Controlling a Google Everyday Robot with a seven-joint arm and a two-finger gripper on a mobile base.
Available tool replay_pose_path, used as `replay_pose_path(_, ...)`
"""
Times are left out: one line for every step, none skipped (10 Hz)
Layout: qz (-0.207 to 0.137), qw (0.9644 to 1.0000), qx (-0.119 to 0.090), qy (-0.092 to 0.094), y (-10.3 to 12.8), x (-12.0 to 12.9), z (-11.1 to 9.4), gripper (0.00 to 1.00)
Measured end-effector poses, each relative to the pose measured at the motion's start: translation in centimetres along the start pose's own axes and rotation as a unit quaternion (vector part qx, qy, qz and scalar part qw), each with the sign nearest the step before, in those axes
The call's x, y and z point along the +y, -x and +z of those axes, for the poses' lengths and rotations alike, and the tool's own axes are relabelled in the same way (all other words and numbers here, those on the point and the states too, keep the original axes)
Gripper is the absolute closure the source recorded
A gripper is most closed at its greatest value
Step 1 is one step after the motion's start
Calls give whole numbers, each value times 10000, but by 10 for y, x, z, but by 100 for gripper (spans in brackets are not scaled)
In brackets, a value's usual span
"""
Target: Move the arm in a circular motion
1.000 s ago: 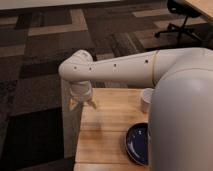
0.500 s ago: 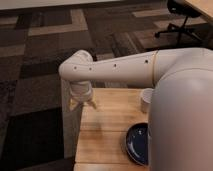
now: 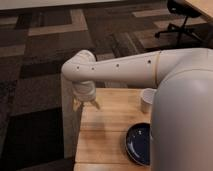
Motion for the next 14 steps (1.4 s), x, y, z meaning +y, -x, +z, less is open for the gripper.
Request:
replay_pose_path(-19,10000,-27,35,9,-9,1,35)
replay_pose_path(-54,10000,-69,39,18,-15,1,35)
replay_pose_path(-74,9999,-86,31,22,-19,1,35)
replay_pose_path(-163,9998,-125,1,36,-31,0,35)
replay_pose_path(-228,9996,-148,-23,49,-42,1,35)
replay_pose_path(-293,9993,-214,-41,67,-59,0,35)
replay_pose_path(-319,9992,-245,-39,73,-64,-1,35)
replay_pose_path(-379,9988,-294,-80,85,-78,-4,35)
replay_pose_path(-424,9985,-316,-123,97,-98,-7,35)
replay_pose_path(-436,9984,-319,-172,104,-113,-7,35)
replay_pose_path(-421,9977,-413,-341,119,-147,-11,35)
replay_pose_path(-418,9973,-453,-389,123,-157,-13,35)
replay_pose_path(-405,9967,-523,-465,129,-175,-17,35)
replay_pose_path(-365,9958,-643,-547,135,-203,-22,35)
